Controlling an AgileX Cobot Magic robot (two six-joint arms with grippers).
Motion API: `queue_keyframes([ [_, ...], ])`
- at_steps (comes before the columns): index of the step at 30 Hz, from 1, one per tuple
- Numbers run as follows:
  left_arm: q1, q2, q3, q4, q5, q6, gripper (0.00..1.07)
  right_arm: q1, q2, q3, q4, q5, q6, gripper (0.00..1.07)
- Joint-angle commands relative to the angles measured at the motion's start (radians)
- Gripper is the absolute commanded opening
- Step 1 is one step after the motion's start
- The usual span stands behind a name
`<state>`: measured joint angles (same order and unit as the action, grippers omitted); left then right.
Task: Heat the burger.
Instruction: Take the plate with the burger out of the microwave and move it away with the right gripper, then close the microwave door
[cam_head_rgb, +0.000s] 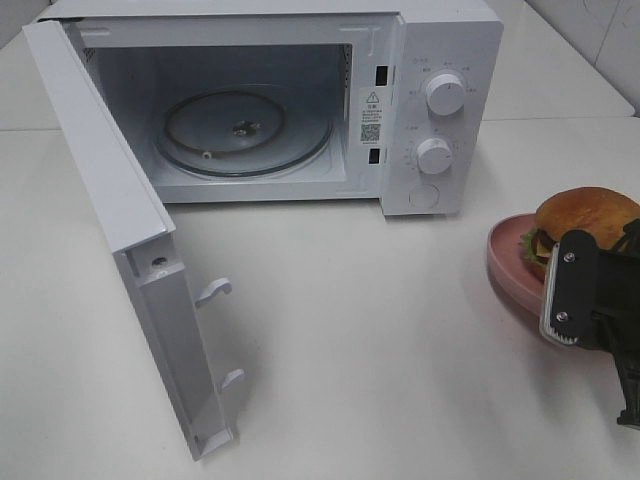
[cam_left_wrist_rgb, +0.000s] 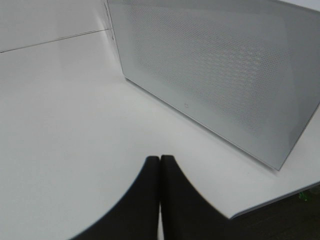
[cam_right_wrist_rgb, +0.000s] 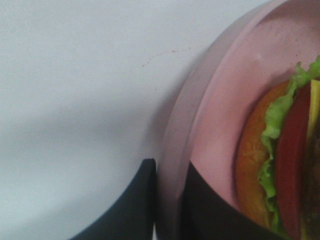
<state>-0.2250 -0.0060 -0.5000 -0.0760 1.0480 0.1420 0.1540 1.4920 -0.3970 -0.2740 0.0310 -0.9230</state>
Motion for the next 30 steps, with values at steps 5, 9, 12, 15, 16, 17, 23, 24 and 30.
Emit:
queue_keyframes([
  [5,0.003,-0.019,0.004,-0.009,-0.014,-0.002,0.00,-0.005,0.033,-0.006,-0.001,-0.003,0.112,0.36],
  [9,0.003,-0.019,0.004,-0.009,-0.014,-0.002,0.00,-0.002,0.032,-0.006,-0.001,-0.004,0.149,0.44],
  [12,0.003,-0.019,0.004,-0.009,-0.014,-0.002,0.00,-0.002,0.021,-0.006,-0.001,0.005,0.202,0.46],
  [15,0.003,-0.019,0.004,-0.009,-0.014,-0.002,0.00,-0.002,-0.020,-0.006,0.007,0.005,0.246,0.46],
  [16,0.003,-0.019,0.004,-0.009,-0.014,-0.002,0.00,-0.002,-0.056,-0.006,0.007,0.025,0.294,0.46],
  [17,0.003,-0.019,0.004,-0.009,-0.014,-0.002,0.00,-0.002,-0.056,-0.006,0.007,0.025,0.294,0.46],
  [23,0.003,-0.019,0.004,-0.009,-0.014,-0.002,0.00,-0.002,-0.169,-0.006,0.067,0.160,0.511,0.46],
  [24,0.003,-0.019,0.004,-0.009,-0.014,-0.002,0.00,-0.002,-0.211,-0.006,0.096,0.178,0.580,0.46],
  [30,0.003,-0.019,0.004,-0.009,-0.014,-0.002,0.00,-0.002,-0.296,-0.015,0.179,0.222,0.779,0.47],
])
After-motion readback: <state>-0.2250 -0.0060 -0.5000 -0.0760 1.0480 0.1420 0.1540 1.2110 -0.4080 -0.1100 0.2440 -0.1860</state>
